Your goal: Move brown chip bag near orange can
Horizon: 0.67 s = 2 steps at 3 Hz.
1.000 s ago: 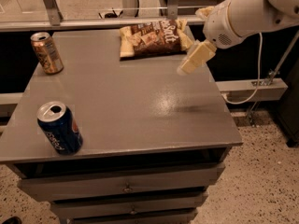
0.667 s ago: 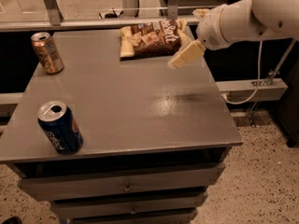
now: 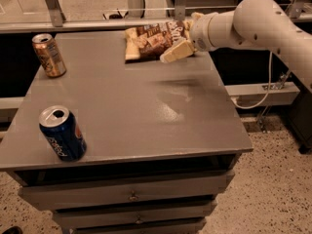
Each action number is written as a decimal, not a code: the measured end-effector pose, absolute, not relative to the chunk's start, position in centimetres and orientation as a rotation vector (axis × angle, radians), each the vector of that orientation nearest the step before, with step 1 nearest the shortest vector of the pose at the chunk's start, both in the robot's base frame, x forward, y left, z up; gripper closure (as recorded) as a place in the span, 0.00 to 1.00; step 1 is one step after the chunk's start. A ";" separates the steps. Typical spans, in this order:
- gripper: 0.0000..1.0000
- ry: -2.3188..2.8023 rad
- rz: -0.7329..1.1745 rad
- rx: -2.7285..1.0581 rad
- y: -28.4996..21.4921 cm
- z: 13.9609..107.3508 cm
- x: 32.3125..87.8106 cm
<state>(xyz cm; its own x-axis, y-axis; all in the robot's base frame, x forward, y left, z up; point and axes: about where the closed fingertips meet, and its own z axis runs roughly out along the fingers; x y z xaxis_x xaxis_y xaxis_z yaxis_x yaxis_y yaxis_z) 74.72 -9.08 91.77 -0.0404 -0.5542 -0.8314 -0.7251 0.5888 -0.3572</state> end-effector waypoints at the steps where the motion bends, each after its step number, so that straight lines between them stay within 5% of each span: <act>1: 0.00 1.738 0.217 -1.007 -8.5 90.1 77.4; 2: 0.00 1.765 0.230 -0.974 -8.1 88.5 80.0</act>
Offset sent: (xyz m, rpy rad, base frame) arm 0.0843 0.0089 -0.0476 0.0773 0.0688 -0.0980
